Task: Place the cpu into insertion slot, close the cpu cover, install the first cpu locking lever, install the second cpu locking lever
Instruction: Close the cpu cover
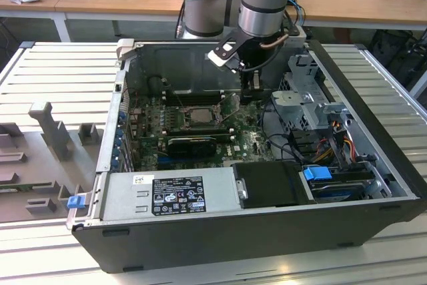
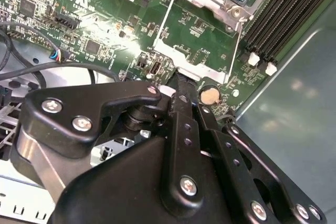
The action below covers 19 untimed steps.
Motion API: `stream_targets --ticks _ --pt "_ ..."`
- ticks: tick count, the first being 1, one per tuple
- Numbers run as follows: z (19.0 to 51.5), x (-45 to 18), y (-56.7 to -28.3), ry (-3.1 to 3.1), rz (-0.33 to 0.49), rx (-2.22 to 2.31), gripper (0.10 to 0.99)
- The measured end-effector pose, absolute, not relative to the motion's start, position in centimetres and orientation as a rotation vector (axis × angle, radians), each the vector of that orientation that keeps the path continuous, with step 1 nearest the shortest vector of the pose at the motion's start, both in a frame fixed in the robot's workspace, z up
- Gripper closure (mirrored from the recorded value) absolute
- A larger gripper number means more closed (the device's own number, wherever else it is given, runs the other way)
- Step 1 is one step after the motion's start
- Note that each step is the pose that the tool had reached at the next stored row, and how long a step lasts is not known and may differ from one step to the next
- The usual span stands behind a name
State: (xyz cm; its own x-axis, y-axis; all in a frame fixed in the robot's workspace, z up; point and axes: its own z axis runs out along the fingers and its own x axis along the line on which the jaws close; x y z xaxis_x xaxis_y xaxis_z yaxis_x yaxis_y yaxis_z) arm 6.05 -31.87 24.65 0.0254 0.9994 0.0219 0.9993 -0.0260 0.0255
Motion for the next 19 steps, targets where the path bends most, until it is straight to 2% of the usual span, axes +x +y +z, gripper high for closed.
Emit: stream_targets --ticks 19 --pt "24.7 4.3 -31.9 2.189 0.055 2.246 0.980"
